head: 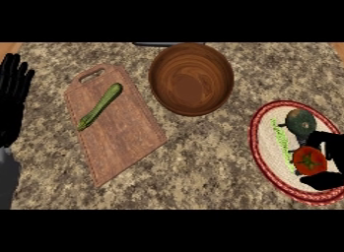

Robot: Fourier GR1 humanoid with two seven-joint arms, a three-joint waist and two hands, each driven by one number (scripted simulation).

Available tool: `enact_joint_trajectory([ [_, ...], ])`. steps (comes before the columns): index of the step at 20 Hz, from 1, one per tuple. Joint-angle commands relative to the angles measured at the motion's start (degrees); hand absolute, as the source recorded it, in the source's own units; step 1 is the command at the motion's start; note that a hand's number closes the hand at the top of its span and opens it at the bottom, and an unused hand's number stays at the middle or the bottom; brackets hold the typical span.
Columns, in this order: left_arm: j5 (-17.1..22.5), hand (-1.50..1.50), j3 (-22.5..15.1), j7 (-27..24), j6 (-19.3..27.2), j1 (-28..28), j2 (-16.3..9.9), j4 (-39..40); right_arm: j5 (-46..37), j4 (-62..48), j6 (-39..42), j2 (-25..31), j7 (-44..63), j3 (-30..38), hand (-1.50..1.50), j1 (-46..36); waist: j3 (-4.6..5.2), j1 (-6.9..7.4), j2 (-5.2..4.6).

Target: Pick the tomato from the placemat and place it in the bowl

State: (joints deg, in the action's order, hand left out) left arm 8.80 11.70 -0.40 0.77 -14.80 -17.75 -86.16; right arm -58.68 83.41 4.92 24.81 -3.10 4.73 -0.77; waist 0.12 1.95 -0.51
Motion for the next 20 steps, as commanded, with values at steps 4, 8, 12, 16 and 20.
enact_joint_trajectory([
  [4, -0.7, 0.0, -3.3, 0.7, 0.1, -4.4, 2.1, -0.2, 4.1, -15.4, 12.0, 15.3, -15.5, 2.3, 1.5, -14.8, -0.58, 4.96, -2.26],
  [8, -0.3, 0.0, -2.8, -0.6, -0.8, -3.5, 1.8, 0.6, 5.3, -25.9, 11.1, 20.3, -24.3, 4.6, 1.5, -22.7, -0.57, 5.35, -1.96],
  [12, -0.6, 0.0, -3.1, 0.1, -0.4, -4.8, 2.0, 1.4, 6.3, -34.3, 9.7, 24.3, -29.0, 8.0, 1.5, -31.3, -0.53, 4.88, -1.79],
  [16, -0.9, 0.0, -2.7, 0.3, 0.1, -5.1, 1.8, 2.1, 8.7, -41.7, 11.0, 25.7, -39.2, 8.5, 1.5, -37.8, -0.43, 3.25, -1.23],
  [20, 0.5, 0.0, -1.3, 0.6, -1.5, -5.3, 0.3, 2.7, 10.4, -46.1, 13.9, 26.3, -42.5, 9.5, 1.5, -47.7, -0.32, 4.08, -1.17],
])
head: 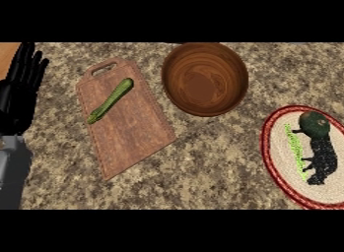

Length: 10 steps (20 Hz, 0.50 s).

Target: Pick the tomato from the placemat and place it in the bowl

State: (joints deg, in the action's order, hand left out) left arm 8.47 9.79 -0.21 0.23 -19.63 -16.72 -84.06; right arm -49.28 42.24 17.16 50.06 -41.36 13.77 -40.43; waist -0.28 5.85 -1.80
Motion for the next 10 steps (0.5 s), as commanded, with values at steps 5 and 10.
enact_joint_trajectory([
  [5, -0.4, 0.0, 1.4, -2.2, -0.1, 1.4, -0.6, 2.0, 5.2, -11.2, 7.9, 2.0, -10.9, 2.7, 1.5, -15.3, 0.2, -2.09, 0.69],
  [10, -1.0, 0.0, 0.6, -1.2, 0.8, 1.2, 0.3, 1.9, 9.0, -12.9, 14.6, -5.5, -4.0, 1.4, 1.5, -24.3, 0.3, -2.37, 1.14],
])
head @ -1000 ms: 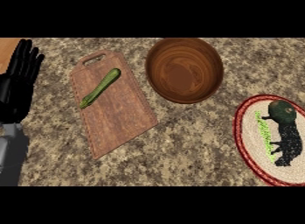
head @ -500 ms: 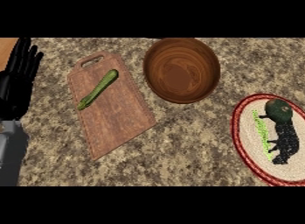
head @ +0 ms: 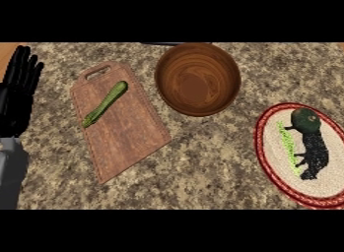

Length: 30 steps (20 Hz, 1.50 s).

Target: Pick the tomato from the placemat and place it in the bowl

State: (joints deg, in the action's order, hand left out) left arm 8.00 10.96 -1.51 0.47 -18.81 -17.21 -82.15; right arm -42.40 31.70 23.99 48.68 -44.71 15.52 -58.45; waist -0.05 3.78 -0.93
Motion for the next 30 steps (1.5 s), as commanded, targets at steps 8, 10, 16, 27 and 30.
enact_joint_trajectory([
  [8, -0.6, 0.0, -0.1, 2.1, 1.5, 1.3, 0.6, -2.5, 3.9, -4.9, 14.0, -9.3, 6.7, -3.6, 1.5, -15.3, 0.07, -1.85, 0.67],
  [10, 1.3, 0.0, 1.9, 1.2, -1.1, 2.2, -1.6, -2.1, 3.7, -4.1, 14.2, -12.0, 10.6, -4.9, 1.5, -18.2, 0.1, -2.05, 0.82],
  [16, -0.6, 0.0, 0.3, 2.0, 0.9, 1.5, 0.1, -2.3, 2.5, -5.1, 11.9, -20.7, 17.7, -8.2, 1.5, -22.2, 0.08, -1.94, 0.56],
  [27, -1.3, 0.0, 0.7, 1.0, 1.7, 4.2, 1.0, -3.5, 0.3, 1.0, 3.1, -34.6, 21.9, -13.2, 1.5, -11.1, 0.05, -3.43, 0.95],
  [30, -0.2, 0.0, 1.3, 2.9, 0.7, 3.2, 0.0, -4.3, -3.6, 0.4, -3.6, -37.7, 25.3, -15.6, 1.5, -10.8, 0.05, -2.96, 0.78],
])
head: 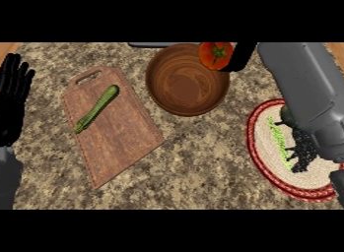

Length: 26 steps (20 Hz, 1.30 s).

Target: Pick the tomato from the placemat and place it in the bowl

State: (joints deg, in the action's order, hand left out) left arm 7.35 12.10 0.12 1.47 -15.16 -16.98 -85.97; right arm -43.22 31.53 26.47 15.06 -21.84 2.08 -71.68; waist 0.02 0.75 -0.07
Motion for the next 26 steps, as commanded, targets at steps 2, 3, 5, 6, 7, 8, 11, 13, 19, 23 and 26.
enact_joint_trajectory([
  [2, -0.6, 0.0, 0.1, 0.5, 1.0, -2.4, 0.1, 1.1, -5.3, -1.4, -9.5, -5.8, 3.4, -3.9, 1.5, 3.6, -0.01, 0.18, -0.28],
  [3, -0.7, 0.0, 0.1, -2.1, -0.2, -2.6, 0.1, 3.8, -4.6, -4.7, -10.9, -5.6, 5.4, -1.9, 1.5, 3.4, 0.01, 0.39, -0.55],
  [5, 0.6, 0.0, 0.1, -1.7, -1.5, 1.1, 0.1, -0.1, -3.6, -8.2, -13.1, -7.3, 8.3, 0.2, 1.5, 3.2, -0.01, 1.52, -0.62],
  [6, -0.3, 0.0, 0.7, -3.6, -1.2, -0.6, -0.2, 2.7, -3.8, -8.1, -11.8, -6.9, 8.7, -0.1, -1.5, 3.3, 0.01, 0.6, -0.47],
  [7, 0.3, 0.0, -0.4, -1.8, -1.2, -0.7, 0.7, 1.0, -3.1, -10.9, -13.8, -8.6, 8.0, 0.9, -1.5, 4.7, -0.02, 1.45, -0.79],
  [8, 0.9, 0.0, 0.9, -2.9, -2.3, 1.6, -0.4, 0.7, -1.7, -10.8, -12.7, -9.7, 9.9, 2.2, -1.5, 3.3, -0.01, 1.28, -0.52],
  [11, -1.0, 0.0, 0.3, -2.6, -0.3, -2.0, 0.1, 3.9, 2.3, -12.4, -10.1, -8.8, 5.8, 5.8, -1.5, 3.4, -0.03, 0.69, -0.73],
  [13, -0.2, 0.0, -0.4, -0.7, -0.5, -2.0, 0.7, 1.4, 5.1, -13.0, -12.2, -11.6, 5.3, 8.6, -1.5, 3.0, -0.05, 1.34, -0.78],
  [19, -0.9, 0.0, -1.9, -0.8, 0.1, -1.2, 2.4, 0.5, 11.3, -12.0, -20.3, -8.6, 0.9, 16.5, -1.5, 2.8, -0.09, 1.78, -0.89],
  [23, -0.6, 0.0, -0.6, -1.0, -0.3, -1.8, 1.2, 2.3, 14.6, -13.5, -20.9, -4.1, 1.2, 20.8, -1.5, 1.4, -0.05, 1.7, -1.01],
  [26, 0.2, 0.0, 0.5, -4.2, -2.1, 0.4, 0.4, 2.1, 16.7, -15.2, -16.2, 4.4, -0.1, 23.6, -1.5, 3.4, -0.07, 1.84, -1.2],
])
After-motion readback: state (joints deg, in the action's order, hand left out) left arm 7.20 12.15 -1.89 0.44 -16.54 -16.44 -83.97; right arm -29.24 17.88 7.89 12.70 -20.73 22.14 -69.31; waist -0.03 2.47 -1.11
